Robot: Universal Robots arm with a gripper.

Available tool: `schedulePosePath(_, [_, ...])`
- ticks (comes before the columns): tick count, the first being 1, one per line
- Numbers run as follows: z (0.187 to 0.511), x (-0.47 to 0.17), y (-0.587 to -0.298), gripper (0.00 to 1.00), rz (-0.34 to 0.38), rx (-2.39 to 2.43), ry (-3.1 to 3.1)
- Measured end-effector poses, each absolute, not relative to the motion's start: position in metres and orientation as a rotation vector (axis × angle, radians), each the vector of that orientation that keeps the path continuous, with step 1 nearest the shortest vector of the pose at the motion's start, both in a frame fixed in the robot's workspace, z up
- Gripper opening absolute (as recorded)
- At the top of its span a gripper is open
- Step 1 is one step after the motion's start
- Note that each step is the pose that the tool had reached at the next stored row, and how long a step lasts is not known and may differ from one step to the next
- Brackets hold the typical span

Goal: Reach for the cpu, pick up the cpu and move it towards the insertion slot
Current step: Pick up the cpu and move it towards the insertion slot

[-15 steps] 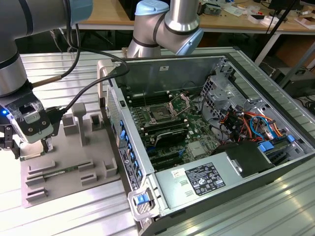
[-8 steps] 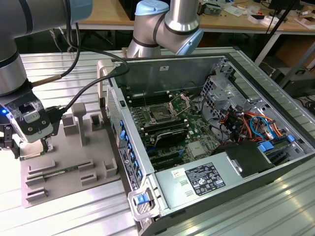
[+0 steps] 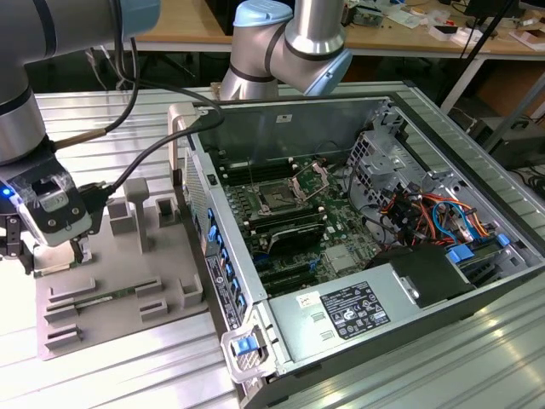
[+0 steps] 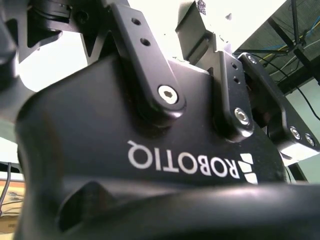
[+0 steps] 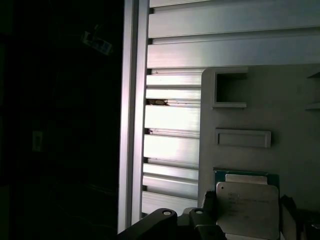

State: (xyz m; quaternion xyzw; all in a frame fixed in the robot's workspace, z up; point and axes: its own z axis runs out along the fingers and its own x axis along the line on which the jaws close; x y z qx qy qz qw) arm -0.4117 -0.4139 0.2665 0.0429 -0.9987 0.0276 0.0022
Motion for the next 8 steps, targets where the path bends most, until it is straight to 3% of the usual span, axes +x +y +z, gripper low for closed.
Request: schedulePosePath(8, [0.2692, -0.4117, -0.4139, 0.55, 0.086, 0.135, -3.133])
